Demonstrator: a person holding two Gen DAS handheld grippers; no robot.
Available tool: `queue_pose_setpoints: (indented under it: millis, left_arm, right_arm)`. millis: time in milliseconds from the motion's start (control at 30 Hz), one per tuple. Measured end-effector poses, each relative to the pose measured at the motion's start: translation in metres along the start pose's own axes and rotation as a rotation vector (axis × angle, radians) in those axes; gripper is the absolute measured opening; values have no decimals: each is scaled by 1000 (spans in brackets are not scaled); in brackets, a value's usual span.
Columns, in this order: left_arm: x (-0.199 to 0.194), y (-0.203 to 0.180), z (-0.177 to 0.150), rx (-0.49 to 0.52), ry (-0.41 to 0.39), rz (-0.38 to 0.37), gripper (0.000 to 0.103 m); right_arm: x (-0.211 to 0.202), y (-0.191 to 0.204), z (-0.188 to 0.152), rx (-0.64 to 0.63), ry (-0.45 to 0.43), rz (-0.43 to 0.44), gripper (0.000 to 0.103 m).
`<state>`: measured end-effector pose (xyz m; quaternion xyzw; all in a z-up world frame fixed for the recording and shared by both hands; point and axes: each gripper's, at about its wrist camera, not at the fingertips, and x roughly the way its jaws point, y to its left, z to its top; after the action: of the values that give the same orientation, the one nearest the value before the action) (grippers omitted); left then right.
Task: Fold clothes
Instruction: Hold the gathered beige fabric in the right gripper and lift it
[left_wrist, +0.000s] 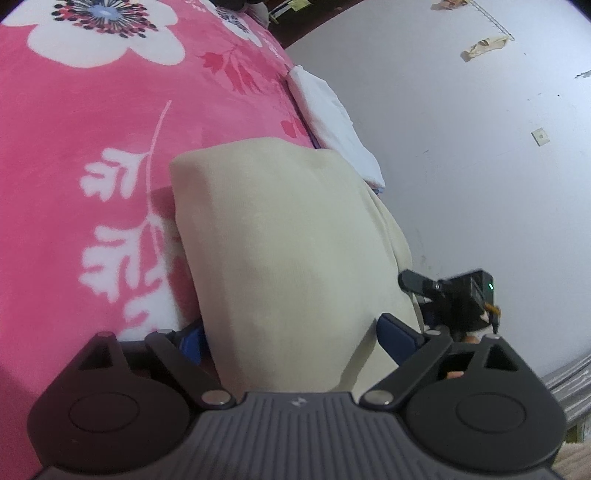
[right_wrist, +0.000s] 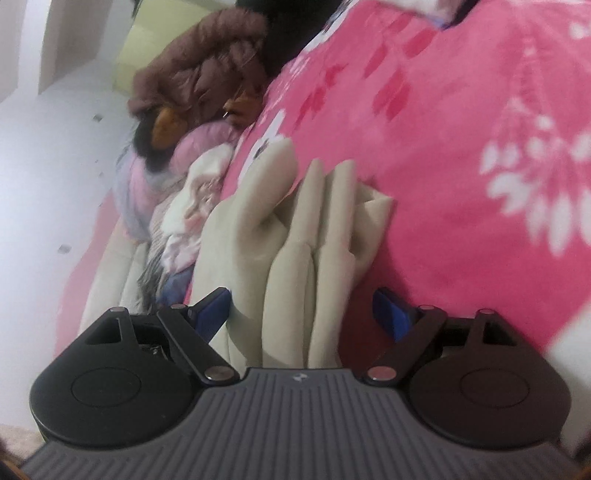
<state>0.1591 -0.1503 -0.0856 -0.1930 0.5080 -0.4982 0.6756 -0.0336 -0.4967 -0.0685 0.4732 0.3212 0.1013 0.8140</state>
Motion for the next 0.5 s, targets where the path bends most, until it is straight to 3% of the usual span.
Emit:
queue_pose_setpoints:
  millis: [267,400,433,500]
  left_arm:
    - [6,-10,-8,79,-43,18,101]
    - [2,-19,-12,95,-70,66,94]
    - [0,-21,-12,98,-77,71,88]
    - [-5,-24,-13,104,-91,82,85]
  right_arm:
    - [55,7,36,-47,153,99,84]
    - [63,24,35,-80,117,66,59]
    - [61,27,33,-85,98,60,56]
    - [54,41,25,-145,52,27,52]
